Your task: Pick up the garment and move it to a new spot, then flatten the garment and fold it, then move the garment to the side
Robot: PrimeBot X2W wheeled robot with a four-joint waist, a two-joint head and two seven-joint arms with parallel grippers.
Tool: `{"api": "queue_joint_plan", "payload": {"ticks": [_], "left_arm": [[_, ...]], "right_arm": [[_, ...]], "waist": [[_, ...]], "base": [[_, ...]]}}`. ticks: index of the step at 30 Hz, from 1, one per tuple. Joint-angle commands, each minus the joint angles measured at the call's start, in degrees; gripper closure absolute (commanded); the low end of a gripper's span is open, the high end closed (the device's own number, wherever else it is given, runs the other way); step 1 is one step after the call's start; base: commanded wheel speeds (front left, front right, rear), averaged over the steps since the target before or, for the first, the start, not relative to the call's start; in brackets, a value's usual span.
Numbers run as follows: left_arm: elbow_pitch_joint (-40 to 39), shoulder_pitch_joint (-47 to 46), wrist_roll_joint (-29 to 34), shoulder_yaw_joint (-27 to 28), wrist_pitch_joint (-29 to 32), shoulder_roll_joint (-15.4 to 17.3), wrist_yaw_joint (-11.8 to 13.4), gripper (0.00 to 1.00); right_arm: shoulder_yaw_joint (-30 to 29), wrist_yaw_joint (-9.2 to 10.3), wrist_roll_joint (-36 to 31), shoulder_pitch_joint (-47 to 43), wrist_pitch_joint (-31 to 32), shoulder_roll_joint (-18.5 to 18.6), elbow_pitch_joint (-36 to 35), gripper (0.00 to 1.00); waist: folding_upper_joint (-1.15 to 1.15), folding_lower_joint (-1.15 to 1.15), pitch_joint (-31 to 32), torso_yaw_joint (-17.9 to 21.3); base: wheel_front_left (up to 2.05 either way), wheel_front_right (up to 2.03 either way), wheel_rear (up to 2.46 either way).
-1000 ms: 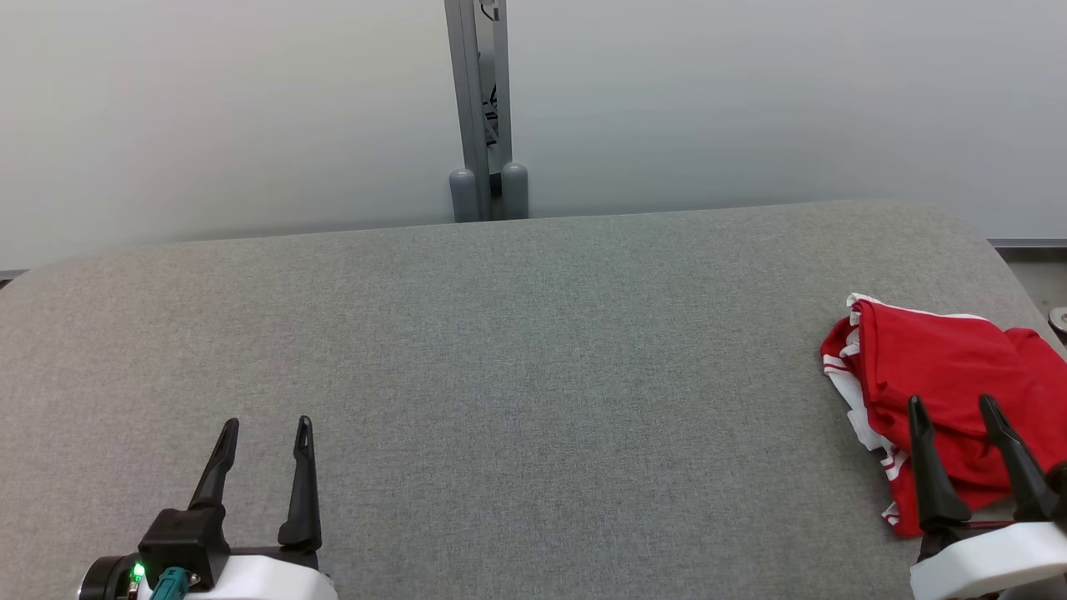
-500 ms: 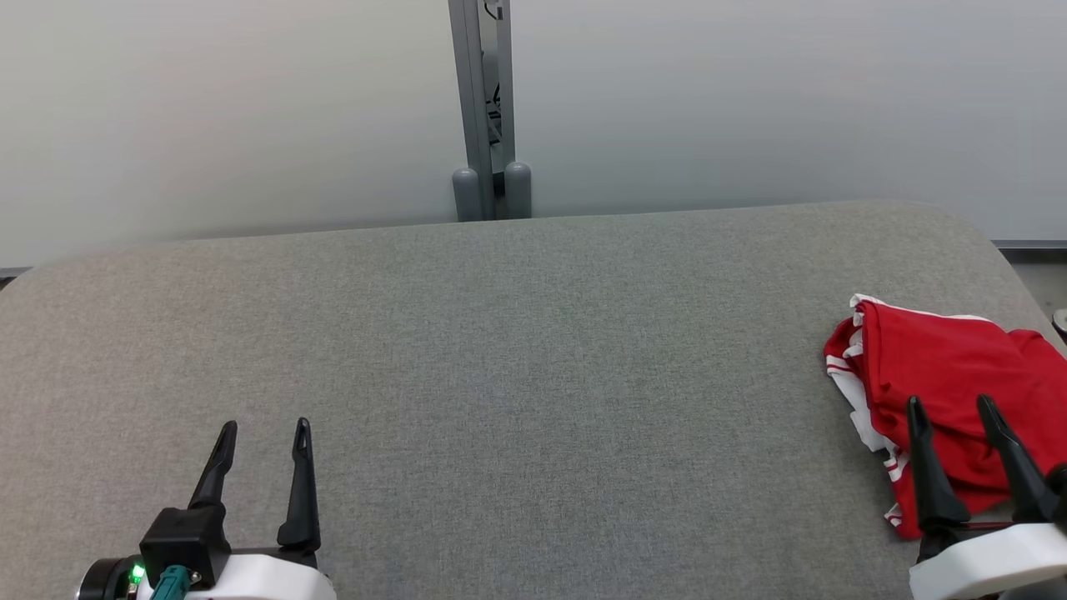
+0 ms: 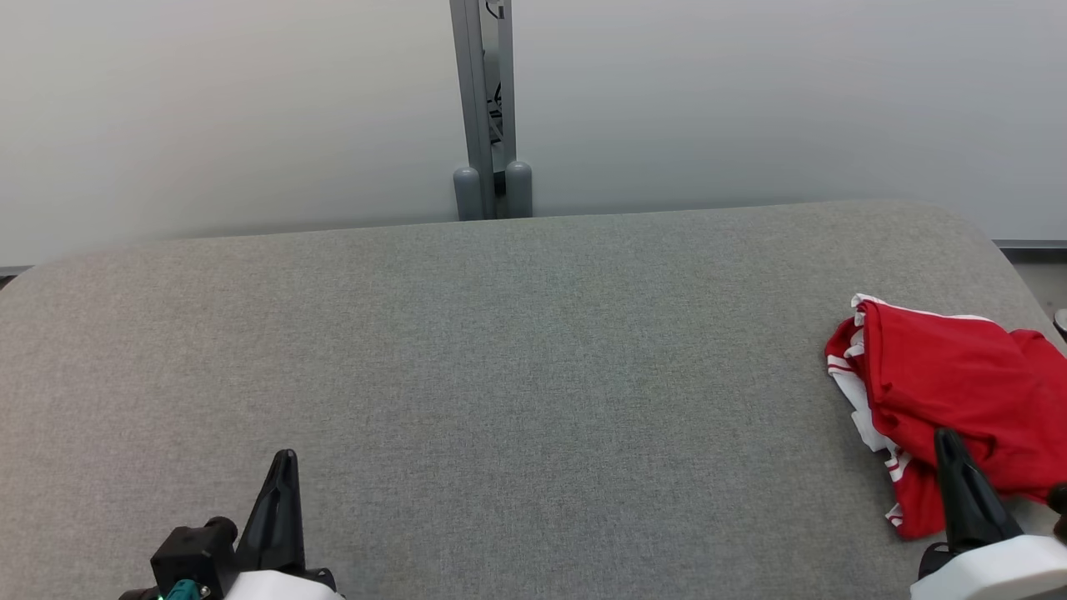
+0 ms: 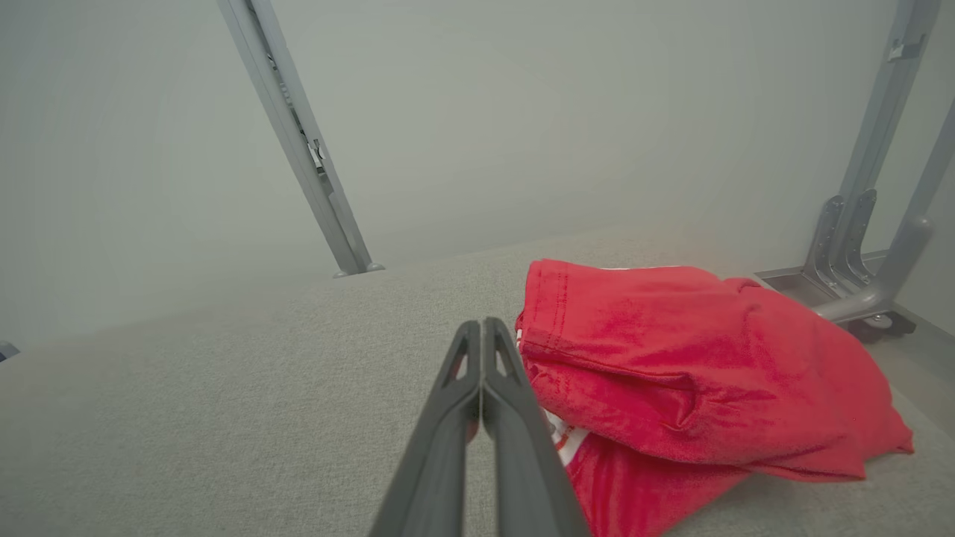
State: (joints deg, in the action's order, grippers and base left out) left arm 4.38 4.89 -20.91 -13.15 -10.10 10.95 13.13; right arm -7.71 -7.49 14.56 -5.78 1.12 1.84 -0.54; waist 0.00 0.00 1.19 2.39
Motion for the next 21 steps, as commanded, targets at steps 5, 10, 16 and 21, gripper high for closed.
{"api": "queue_joint_plan", "payload": {"ticks": [5,10,16,21], "left_arm": [[-0.5,-1.7,-7.4,0.2,-0.6,-0.5,-2.0,1.0],[0.0,-2.3,-12.1,0.1,-0.9,-1.0,-3.4,1.0],[0.6,-3.0,-17.5,-0.1,-1.3,-1.6,-4.9,1.0],[0.9,-3.4,-21.7,-0.2,-1.6,-2.1,-6.1,1.0]], "right_arm": [[-2.8,0.0,7.5,2.8,3.0,0.5,1.1,1.0],[-4.3,0.0,12.3,3.8,4.9,0.5,2.4,1.0],[-6.0,0.0,17.5,4.9,7.0,0.6,3.8,1.0],[-7.3,0.0,21.7,5.8,8.7,0.7,4.9,1.0]], "waist": [[0.0,0.0,-0.1,-0.1],[0.0,0.0,-0.1,-0.2],[0.0,0.0,-0.2,-0.4],[0.0,0.0,-0.2,-0.5]], "base": [[0.0,0.0,0.0],[0.0,0.0,0.0],[0.0,0.0,0.0],[0.0,0.0,0.0]]}}
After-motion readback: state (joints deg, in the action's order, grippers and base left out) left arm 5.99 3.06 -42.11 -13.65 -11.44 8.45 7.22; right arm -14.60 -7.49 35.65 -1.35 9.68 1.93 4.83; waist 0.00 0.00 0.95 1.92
